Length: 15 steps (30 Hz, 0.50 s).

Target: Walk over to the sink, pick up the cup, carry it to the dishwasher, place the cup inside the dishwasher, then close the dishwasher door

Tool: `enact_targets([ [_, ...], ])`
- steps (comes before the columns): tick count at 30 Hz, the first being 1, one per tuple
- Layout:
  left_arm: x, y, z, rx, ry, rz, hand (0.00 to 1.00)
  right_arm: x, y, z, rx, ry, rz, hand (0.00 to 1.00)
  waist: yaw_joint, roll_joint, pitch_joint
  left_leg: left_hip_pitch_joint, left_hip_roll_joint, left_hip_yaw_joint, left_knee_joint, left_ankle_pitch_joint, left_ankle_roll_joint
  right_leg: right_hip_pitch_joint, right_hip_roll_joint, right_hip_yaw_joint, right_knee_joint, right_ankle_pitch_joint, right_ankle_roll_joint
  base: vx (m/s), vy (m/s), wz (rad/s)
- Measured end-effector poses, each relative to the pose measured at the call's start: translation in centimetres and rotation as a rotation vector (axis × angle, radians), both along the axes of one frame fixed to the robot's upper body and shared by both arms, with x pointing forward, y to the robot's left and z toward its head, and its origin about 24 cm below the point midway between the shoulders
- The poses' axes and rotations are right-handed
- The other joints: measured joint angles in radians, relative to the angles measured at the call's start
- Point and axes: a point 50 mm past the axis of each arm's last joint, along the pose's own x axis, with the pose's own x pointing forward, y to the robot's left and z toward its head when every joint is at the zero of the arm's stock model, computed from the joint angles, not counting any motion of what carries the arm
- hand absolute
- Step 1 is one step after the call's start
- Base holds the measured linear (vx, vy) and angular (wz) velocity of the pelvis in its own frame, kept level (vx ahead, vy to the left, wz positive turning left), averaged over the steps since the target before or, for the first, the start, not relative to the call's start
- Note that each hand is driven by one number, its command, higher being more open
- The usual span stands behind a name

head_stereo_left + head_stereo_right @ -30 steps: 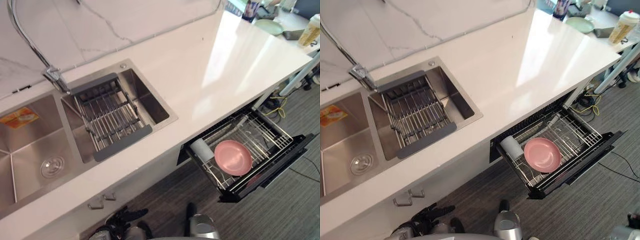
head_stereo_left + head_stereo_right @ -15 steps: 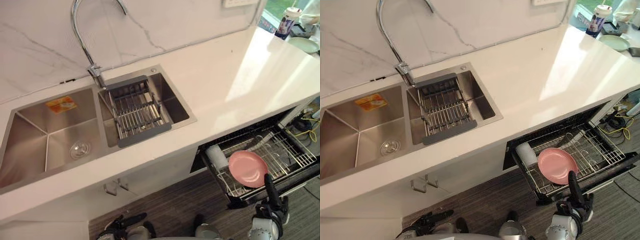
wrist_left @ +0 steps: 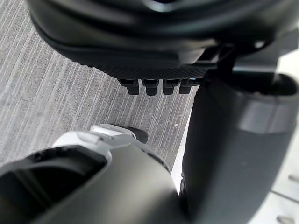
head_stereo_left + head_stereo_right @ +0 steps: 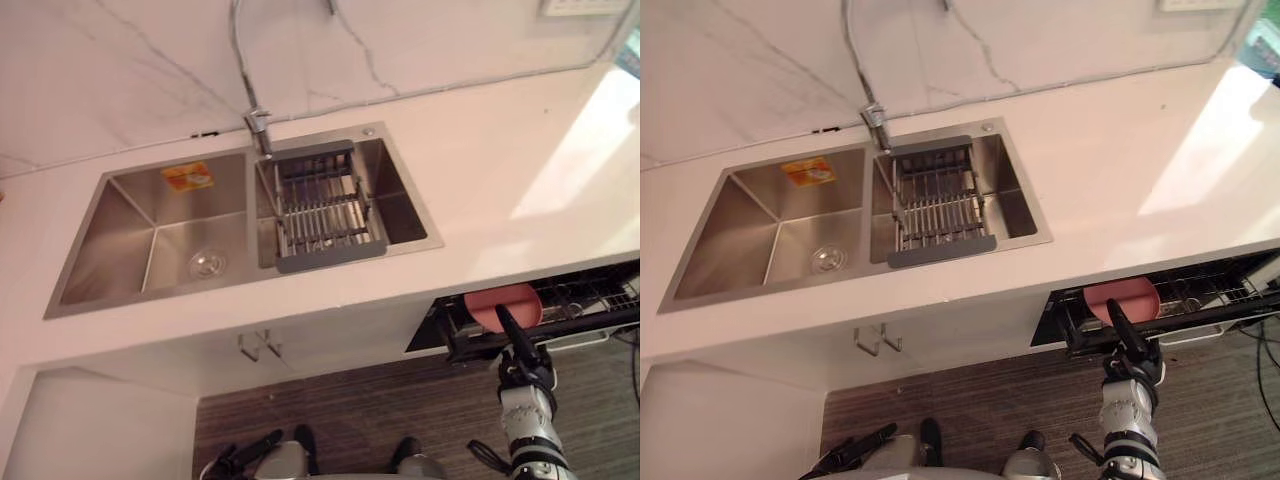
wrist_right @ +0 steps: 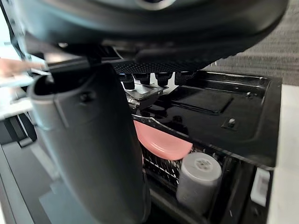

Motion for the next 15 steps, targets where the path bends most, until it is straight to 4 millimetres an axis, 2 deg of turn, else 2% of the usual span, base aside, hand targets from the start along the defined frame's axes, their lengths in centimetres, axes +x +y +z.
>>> enact_targets([
  [3,0.0,0.1,0.0,-0.015,-0.016,0.060,1.00,1.7,0.0,1.4,-0.024,-0.056,0.022,1.00,0.013,0.017,0.025,-0.014,0.005,-0.006,-0.002,0.000,-0.002,-0.012,0.005,-0.007,0.007,-0.004,-0.007,-0.03,0.001,0.09],
  [6,-0.3,0.4,0.0,-0.033,-0.022,0.139,1.00,1.9,0.1,1.6,-0.015,-0.109,0.024,1.00,0.013,0.028,0.038,-0.035,0.013,-0.008,-0.006,0.014,-0.011,-0.046,0.007,-0.005,0.034,-0.013,-0.016,0.00,0.000,0.00],
  [8,-0.5,0.3,0.0,-0.042,-0.018,0.157,1.00,2.0,0.4,1.6,-0.004,-0.122,0.018,1.00,0.012,0.032,0.041,-0.036,0.015,-0.008,-0.016,0.027,-0.007,-0.059,0.004,-0.005,0.054,-0.023,-0.019,0.00,0.000,0.00],
  [12,-0.5,0.2,0.0,-0.059,-0.029,0.167,1.00,1.4,1.5,0.8,-0.017,-0.115,0.074,1.00,0.013,0.032,0.041,-0.026,0.019,-0.015,-0.024,0.040,-0.012,-0.068,-0.003,-0.009,0.097,-0.051,-0.022,0.01,-0.008,0.04],
  [15,-0.4,-0.3,-0.1,-0.079,-0.050,0.174,1.00,0.1,3.7,-0.6,-0.007,-0.116,0.199,1.00,0.021,0.030,0.041,-0.019,0.020,-0.020,-0.027,0.040,-0.013,-0.067,-0.007,-0.014,0.114,-0.065,-0.021,0.00,-0.003,0.07],
])
